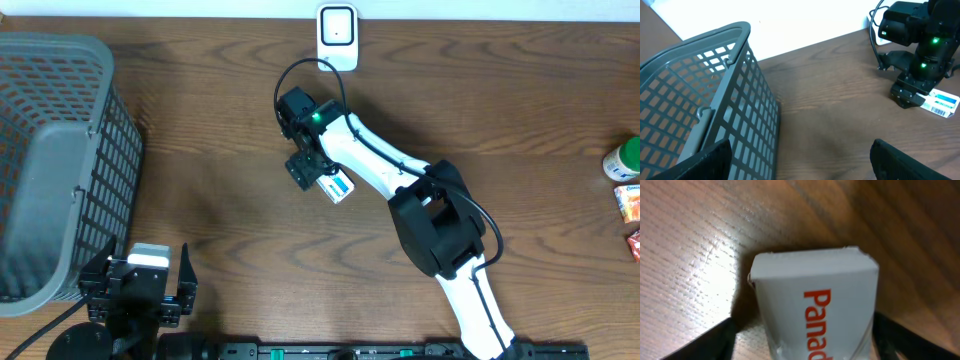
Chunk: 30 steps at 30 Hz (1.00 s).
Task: Scan the item barcode
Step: 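Carry the Panadol box with the right gripper below the scanner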
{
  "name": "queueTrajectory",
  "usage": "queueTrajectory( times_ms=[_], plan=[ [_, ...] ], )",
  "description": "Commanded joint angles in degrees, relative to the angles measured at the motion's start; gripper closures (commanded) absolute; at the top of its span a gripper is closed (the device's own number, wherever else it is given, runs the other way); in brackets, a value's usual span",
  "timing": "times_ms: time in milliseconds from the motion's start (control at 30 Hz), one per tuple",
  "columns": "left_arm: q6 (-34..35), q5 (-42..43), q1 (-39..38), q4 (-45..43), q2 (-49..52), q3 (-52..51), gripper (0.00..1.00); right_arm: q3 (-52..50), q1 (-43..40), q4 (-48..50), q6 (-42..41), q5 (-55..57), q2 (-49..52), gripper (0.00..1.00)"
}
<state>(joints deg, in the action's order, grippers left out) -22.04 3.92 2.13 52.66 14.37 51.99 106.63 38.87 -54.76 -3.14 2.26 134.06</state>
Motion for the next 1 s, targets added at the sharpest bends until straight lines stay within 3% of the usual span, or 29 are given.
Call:
queueTrajectory(
  times_ms=[0,267,467,967],
  plan=[
    [0.76,-0.07,-0.17,0.04,0.11,-0.02,0.14,-2.56,0.07,-0.35,0.90,1.70,0.96,0.28],
    [0.76,-0.09,-0.17,0.04,0.11,-0.02,0.14,-2.34,-0.15,-1.33,1.64,-2.23,0.92,0.32],
    [0.76,-0.07,-0.17,0.04,0.11,-0.02,0.14,-1.22,-1.84,-3.72,2.40,-8.52,0.79,0.44],
    [0.76,-0.09,-0.17,0.04,0.11,-0.02,0.14,-0.52,-5.92,-5.99,2.58,-18.43,-2.43,0.51]
  ],
)
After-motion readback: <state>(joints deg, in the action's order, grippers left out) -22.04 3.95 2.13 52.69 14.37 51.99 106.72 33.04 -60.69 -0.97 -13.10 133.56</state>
